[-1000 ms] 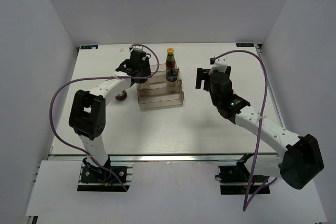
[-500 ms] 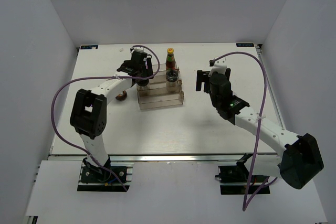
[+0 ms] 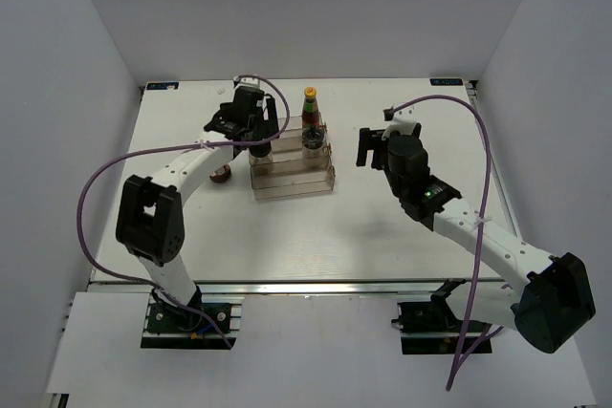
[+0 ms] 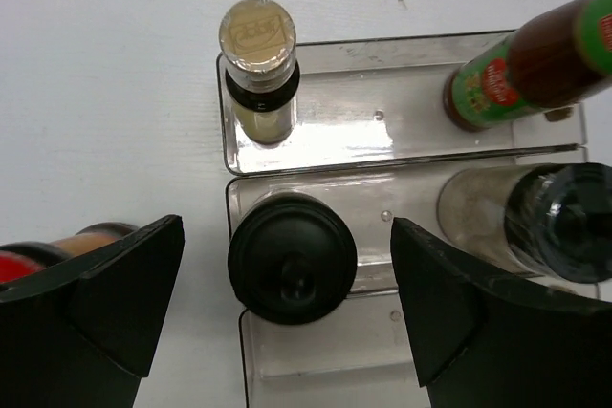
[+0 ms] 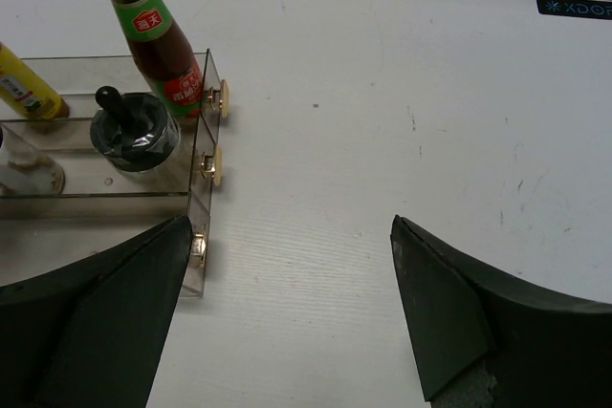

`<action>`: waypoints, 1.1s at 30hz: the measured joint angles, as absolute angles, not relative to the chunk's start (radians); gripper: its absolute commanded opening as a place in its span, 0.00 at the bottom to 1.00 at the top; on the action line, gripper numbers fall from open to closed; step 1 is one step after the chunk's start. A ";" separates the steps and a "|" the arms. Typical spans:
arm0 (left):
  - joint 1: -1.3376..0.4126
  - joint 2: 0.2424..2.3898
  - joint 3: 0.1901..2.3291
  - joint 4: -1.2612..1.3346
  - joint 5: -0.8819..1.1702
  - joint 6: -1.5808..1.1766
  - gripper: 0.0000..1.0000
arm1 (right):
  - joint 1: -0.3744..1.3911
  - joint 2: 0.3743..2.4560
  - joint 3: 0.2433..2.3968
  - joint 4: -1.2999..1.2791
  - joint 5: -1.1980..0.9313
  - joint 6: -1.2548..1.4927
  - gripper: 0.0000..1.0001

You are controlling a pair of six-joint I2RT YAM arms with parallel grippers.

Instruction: Organize the condiment bottles

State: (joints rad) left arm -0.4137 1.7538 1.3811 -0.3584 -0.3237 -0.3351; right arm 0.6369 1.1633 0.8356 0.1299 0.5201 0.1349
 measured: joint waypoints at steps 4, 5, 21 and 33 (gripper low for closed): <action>-0.417 1.670 1.409 -0.428 -0.356 -0.347 0.98 | 0.637 1.161 0.836 0.130 0.496 0.133 0.89; -0.419 1.650 1.419 -0.449 -0.376 -0.363 0.98 | 0.637 1.160 0.836 0.130 0.493 0.132 0.89; -0.211 1.516 1.306 -0.664 -0.425 -0.532 0.98 | 0.636 1.165 0.835 0.130 0.460 0.128 0.89; -0.164 1.589 1.296 -0.611 -0.331 -0.498 0.98 | 0.636 1.179 0.835 0.130 0.449 0.128 0.89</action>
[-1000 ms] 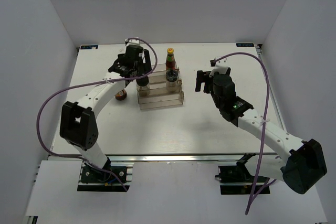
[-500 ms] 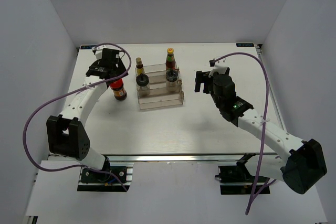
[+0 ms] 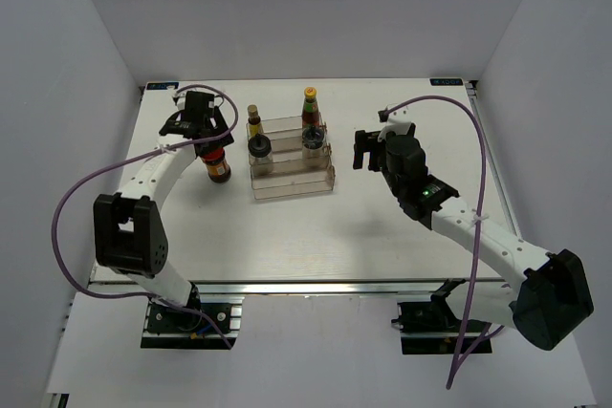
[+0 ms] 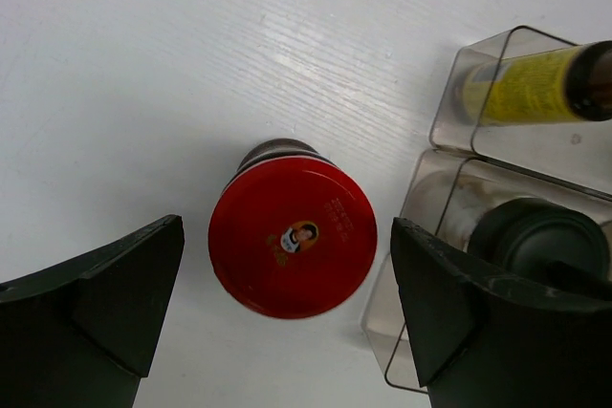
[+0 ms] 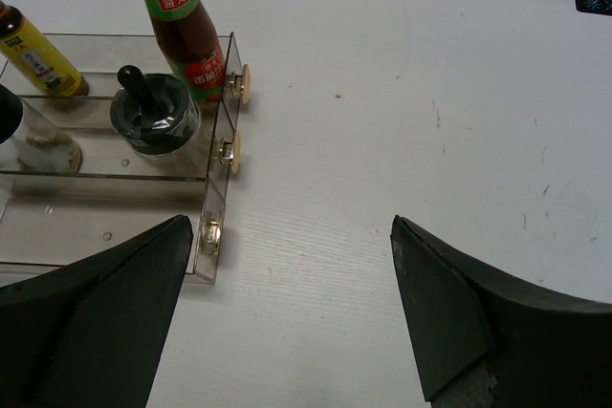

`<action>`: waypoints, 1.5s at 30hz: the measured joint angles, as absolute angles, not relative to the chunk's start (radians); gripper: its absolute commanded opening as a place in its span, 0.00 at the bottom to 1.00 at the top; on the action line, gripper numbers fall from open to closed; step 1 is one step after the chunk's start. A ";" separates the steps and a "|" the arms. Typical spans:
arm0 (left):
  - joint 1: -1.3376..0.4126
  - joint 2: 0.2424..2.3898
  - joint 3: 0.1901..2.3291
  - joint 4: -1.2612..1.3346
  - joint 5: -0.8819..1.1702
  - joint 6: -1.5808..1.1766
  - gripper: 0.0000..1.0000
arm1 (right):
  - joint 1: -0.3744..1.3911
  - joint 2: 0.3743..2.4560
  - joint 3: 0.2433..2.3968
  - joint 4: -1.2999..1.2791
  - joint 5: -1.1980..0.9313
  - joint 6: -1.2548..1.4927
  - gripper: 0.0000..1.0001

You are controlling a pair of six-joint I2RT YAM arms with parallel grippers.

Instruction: Organize the condiment bottles

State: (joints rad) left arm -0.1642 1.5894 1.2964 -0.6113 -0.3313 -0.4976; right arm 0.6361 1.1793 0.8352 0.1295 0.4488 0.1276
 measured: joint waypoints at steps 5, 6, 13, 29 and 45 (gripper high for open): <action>-0.159 1.657 1.296 -0.613 -0.320 -0.492 0.98 | 0.636 1.184 0.835 0.130 0.449 0.128 0.89; -0.159 1.663 1.296 -0.613 -0.316 -0.490 0.98 | 0.636 1.185 0.835 0.130 0.449 0.128 0.89; -0.159 1.665 1.289 -0.595 -0.287 -0.478 0.94 | 0.636 1.189 0.835 0.130 0.450 0.128 0.89; -0.159 1.660 1.280 -0.605 -0.300 -0.465 0.18 | 0.636 1.189 0.835 0.130 0.461 0.128 0.89; -0.195 1.417 1.216 -0.619 -0.187 -0.411 0.00 | 0.636 1.189 0.834 0.130 0.461 0.128 0.89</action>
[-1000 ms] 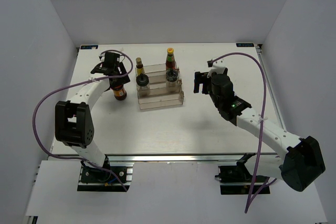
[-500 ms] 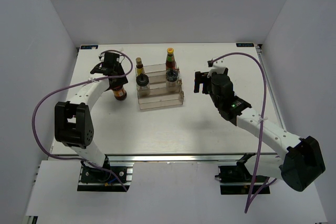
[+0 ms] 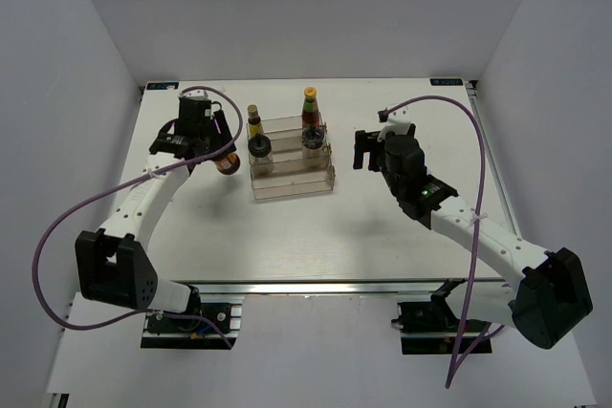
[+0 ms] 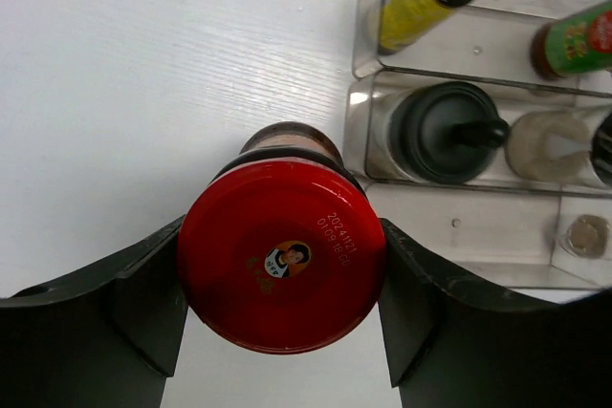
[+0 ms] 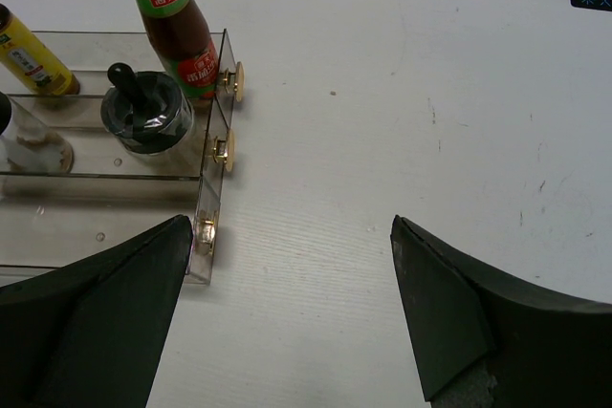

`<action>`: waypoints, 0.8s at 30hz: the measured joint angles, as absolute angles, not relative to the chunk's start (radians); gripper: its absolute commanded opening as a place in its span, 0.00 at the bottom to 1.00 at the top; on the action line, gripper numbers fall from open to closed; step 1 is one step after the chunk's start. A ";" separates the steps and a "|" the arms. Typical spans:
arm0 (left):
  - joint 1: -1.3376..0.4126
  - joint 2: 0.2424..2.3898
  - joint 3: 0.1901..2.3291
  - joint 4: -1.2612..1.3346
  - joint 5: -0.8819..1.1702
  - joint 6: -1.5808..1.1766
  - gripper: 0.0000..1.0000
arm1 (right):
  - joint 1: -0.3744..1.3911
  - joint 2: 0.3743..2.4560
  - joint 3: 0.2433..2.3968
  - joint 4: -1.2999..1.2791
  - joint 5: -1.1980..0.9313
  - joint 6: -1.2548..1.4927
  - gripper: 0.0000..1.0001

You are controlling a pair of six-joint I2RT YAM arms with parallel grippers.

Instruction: Organize the condiment bottles

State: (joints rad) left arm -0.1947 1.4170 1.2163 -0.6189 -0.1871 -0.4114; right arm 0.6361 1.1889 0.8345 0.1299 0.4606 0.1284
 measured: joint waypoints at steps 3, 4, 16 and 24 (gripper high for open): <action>-0.239 1.385 1.216 -0.622 -0.198 -0.399 0.00 | 0.636 1.189 0.834 0.130 0.461 0.128 0.89; -0.254 1.380 1.217 -0.623 -0.200 -0.393 0.00 | 0.636 1.189 0.833 0.130 0.461 0.128 0.89; -0.431 1.379 1.259 -0.601 -0.140 -0.337 0.00 | 0.636 1.188 0.815 0.130 0.486 0.140 0.89; -0.573 1.518 1.392 -0.564 -0.135 -0.303 0.00 | 0.636 1.186 0.815 0.128 0.521 0.152 0.89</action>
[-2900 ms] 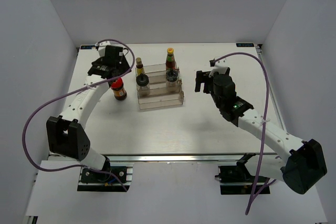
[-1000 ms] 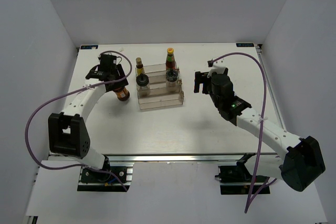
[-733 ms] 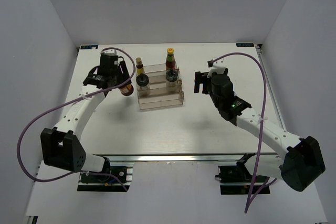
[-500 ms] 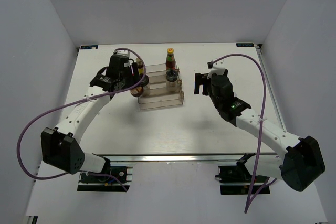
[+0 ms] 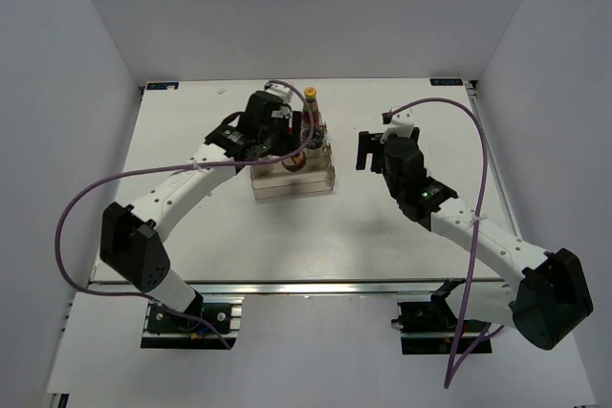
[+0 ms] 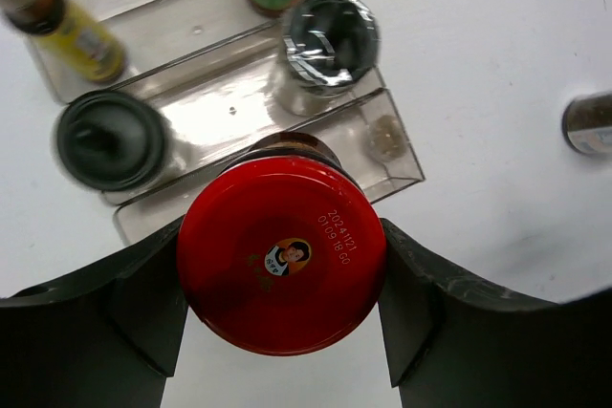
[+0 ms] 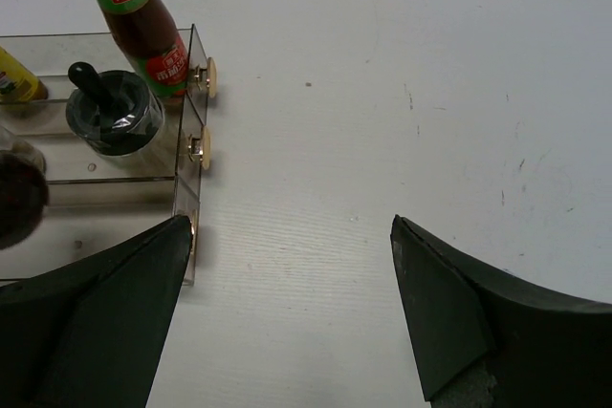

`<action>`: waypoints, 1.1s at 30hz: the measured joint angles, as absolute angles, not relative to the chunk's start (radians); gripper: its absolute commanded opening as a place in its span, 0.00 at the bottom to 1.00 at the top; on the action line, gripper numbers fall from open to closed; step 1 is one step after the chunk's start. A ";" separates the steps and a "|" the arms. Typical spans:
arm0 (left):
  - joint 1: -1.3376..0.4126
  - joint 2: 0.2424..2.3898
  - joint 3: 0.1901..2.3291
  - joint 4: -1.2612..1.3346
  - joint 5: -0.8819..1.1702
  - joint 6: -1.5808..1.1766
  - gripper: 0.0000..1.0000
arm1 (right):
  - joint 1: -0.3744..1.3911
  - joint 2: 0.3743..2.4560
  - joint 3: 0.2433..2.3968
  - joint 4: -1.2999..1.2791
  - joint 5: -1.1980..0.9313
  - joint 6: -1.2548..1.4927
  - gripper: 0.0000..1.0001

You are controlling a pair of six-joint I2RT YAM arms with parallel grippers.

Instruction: Organize the condiment bottles

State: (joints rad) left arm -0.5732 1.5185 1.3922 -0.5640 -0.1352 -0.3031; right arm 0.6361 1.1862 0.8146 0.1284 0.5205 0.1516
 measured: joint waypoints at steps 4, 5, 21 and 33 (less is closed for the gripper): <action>-0.655 1.626 1.458 -0.562 -0.166 -0.281 0.00 | 0.636 1.173 0.805 0.118 0.545 0.164 0.89; -0.672 1.655 1.478 -0.568 -0.173 -0.276 0.00 | 0.636 1.166 0.799 0.111 0.553 0.171 0.89; -0.728 1.789 1.563 -0.561 -0.207 -0.251 0.00 | 0.628 1.101 0.741 0.058 0.623 0.222 0.89; -0.729 1.931 1.614 -0.577 -0.191 -0.249 0.08 | 0.614 1.100 0.738 0.008 0.671 0.254 0.89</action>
State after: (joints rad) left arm -0.7288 1.9308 1.6138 -0.5774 -0.1905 -0.2493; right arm 0.6136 1.1004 0.7383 0.0078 0.6708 0.2543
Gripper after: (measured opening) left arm 0.775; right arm 0.895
